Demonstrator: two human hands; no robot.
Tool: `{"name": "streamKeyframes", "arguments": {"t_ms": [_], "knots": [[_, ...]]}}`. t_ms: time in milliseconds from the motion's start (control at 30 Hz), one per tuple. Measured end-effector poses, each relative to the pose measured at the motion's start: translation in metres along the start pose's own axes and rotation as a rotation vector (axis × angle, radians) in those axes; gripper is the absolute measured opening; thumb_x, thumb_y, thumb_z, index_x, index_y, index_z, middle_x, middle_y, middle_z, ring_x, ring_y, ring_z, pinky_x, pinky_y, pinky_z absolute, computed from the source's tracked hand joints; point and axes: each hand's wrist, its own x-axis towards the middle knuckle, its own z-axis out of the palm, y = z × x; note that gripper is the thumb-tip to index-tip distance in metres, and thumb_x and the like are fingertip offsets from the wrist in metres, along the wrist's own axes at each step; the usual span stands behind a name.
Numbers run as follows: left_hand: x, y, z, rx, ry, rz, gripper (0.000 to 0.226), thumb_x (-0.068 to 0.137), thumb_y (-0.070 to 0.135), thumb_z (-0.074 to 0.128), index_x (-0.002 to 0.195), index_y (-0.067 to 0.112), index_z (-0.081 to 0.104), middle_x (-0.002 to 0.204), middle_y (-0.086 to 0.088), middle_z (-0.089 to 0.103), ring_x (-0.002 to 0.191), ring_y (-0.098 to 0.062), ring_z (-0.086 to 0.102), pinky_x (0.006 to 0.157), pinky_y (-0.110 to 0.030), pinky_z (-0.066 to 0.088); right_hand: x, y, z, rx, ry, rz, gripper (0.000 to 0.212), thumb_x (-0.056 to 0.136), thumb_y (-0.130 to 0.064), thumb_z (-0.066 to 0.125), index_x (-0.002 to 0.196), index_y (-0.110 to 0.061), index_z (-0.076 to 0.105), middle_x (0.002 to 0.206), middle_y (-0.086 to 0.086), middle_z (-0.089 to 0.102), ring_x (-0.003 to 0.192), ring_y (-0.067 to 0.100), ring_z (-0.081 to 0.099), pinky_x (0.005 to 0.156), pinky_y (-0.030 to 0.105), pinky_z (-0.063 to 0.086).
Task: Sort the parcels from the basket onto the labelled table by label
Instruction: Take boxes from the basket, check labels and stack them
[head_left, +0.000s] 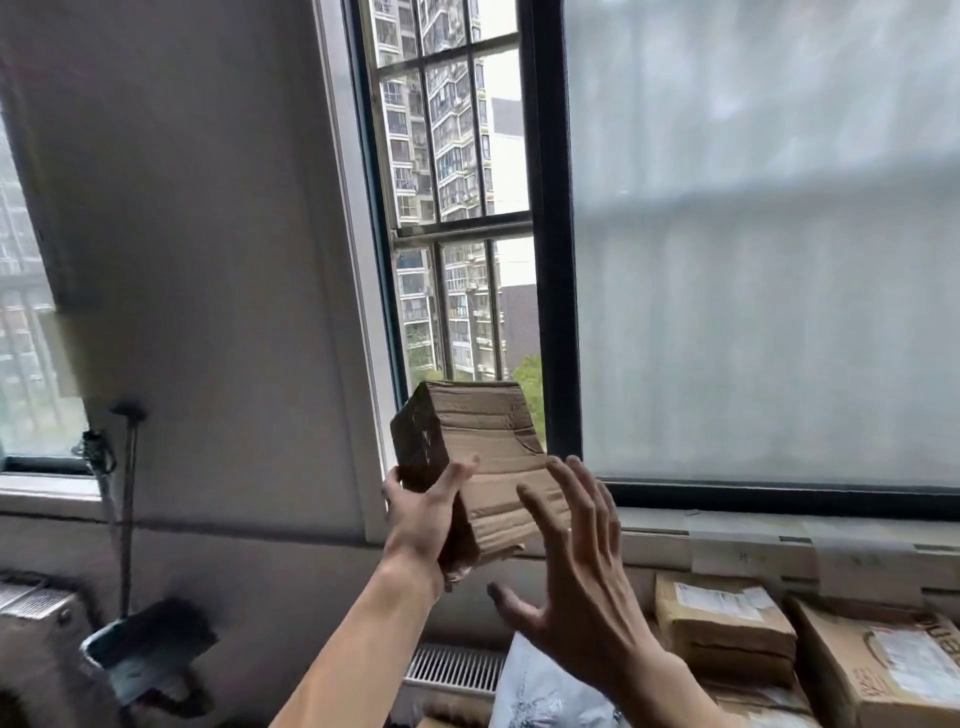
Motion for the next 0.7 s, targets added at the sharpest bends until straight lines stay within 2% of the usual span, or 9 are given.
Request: {"name": "streamKeyframes", "arguments": {"t_ms": [33, 100, 167, 267, 367, 433, 500, 600, 700], "knots": [[0.002, -0.001, 0.004, -0.008, 0.028, -0.036, 0.100, 0.055, 0.041, 0.098, 0.136, 0.024, 0.042, 0.115, -0.019, 0.069, 0.093, -0.038, 0.075, 0.071, -0.051, 0.063, -0.003, 0.000, 0.007, -0.071, -0.036, -0.073, 0.115, 0.070, -0.057, 0.080, 0.161, -0.023, 0.019, 0.168, 0.020, 0.014, 0.157, 0.040, 0.014, 0.122, 0.064, 0.023], [0.004, -0.005, 0.011, -0.032, -0.004, -0.135, 0.112, 0.046, 0.048, 0.101, 0.140, 0.022, 0.046, 0.117, -0.022, 0.070, 0.095, -0.041, 0.075, 0.078, -0.054, 0.062, -0.012, 0.002, 0.019, -0.162, -0.073, -0.164, 0.122, 0.067, -0.056, 0.084, 0.162, -0.021, 0.016, 0.169, 0.019, 0.011, 0.156, 0.042, 0.014, 0.120, 0.066, 0.021], [-0.001, -0.010, 0.017, -0.071, -0.067, -0.213, 0.118, 0.043, 0.050, 0.102, 0.142, 0.014, 0.049, 0.119, -0.026, 0.071, 0.095, -0.045, 0.075, 0.084, -0.061, 0.060, -0.017, 0.003, 0.026, -0.177, 0.004, -0.179, 0.110, 0.071, -0.047, 0.081, 0.159, -0.019, 0.021, 0.163, 0.021, 0.024, 0.153, 0.041, 0.023, 0.116, 0.067, 0.025], [-0.010, -0.018, 0.024, -0.117, -0.101, -0.250, 0.121, 0.044, 0.055, 0.102, 0.143, 0.010, 0.048, 0.122, -0.026, 0.070, 0.100, -0.046, 0.074, 0.088, -0.060, 0.060, -0.017, 0.003, 0.025, -0.174, 0.109, -0.166, 0.093, 0.074, -0.034, 0.075, 0.152, -0.019, 0.028, 0.149, 0.021, 0.038, 0.145, 0.038, 0.035, 0.111, 0.068, 0.031], [-0.020, -0.017, 0.023, -0.144, -0.215, -0.213, 0.121, 0.056, 0.062, 0.097, 0.151, 0.016, 0.037, 0.131, -0.026, 0.066, 0.111, -0.047, 0.070, 0.095, -0.061, 0.056, -0.014, 0.003, 0.014, -0.146, 0.132, -0.146, 0.096, 0.065, -0.030, 0.082, 0.148, -0.017, 0.035, 0.146, 0.019, 0.040, 0.142, 0.037, 0.038, 0.111, 0.069, 0.032], [-0.026, -0.018, 0.019, -0.169, -0.261, -0.118, 0.123, 0.062, 0.065, 0.093, 0.157, 0.021, 0.028, 0.136, -0.026, 0.063, 0.116, -0.045, 0.068, 0.102, -0.064, 0.051, -0.008, 0.006, 0.002, -0.062, 0.171, -0.067, 0.100, 0.060, -0.033, 0.088, 0.143, -0.012, 0.036, 0.144, 0.019, 0.041, 0.137, 0.037, 0.043, 0.107, 0.069, 0.037], [-0.035, -0.025, 0.016, -0.128, -0.199, -0.019, 0.129, 0.052, 0.072, 0.092, 0.154, 0.029, 0.026, 0.137, -0.021, 0.063, 0.116, -0.039, 0.069, 0.108, -0.062, 0.047, 0.001, 0.007, -0.013, 0.133, 0.215, 0.054, 0.103, 0.061, -0.035, 0.086, 0.144, -0.009, 0.031, 0.143, 0.017, 0.041, 0.132, 0.037, 0.048, 0.102, 0.063, 0.045], [-0.043, -0.037, 0.009, -0.053, -0.178, 0.047, 0.128, 0.046, 0.081, 0.086, 0.149, 0.025, 0.035, 0.133, -0.017, 0.068, 0.121, -0.035, 0.066, 0.113, -0.058, 0.042, -0.001, -0.001, -0.031, 0.380, 0.244, 0.186, 0.110, 0.057, -0.027, 0.086, 0.147, -0.014, 0.024, 0.144, 0.015, 0.039, 0.127, 0.037, 0.053, 0.094, 0.052, 0.054], [-0.053, -0.036, 0.003, -0.222, -0.260, 0.000, 0.117, 0.055, 0.082, 0.081, 0.146, 0.017, 0.047, 0.139, -0.018, 0.062, 0.128, -0.034, 0.060, 0.111, -0.051, 0.042, -0.010, -0.010, -0.042, 0.477, 0.267, 0.271, 0.118, 0.052, -0.020, 0.093, 0.147, -0.014, 0.024, 0.137, 0.016, 0.046, 0.120, 0.029, 0.059, 0.092, 0.038, 0.056]]}}
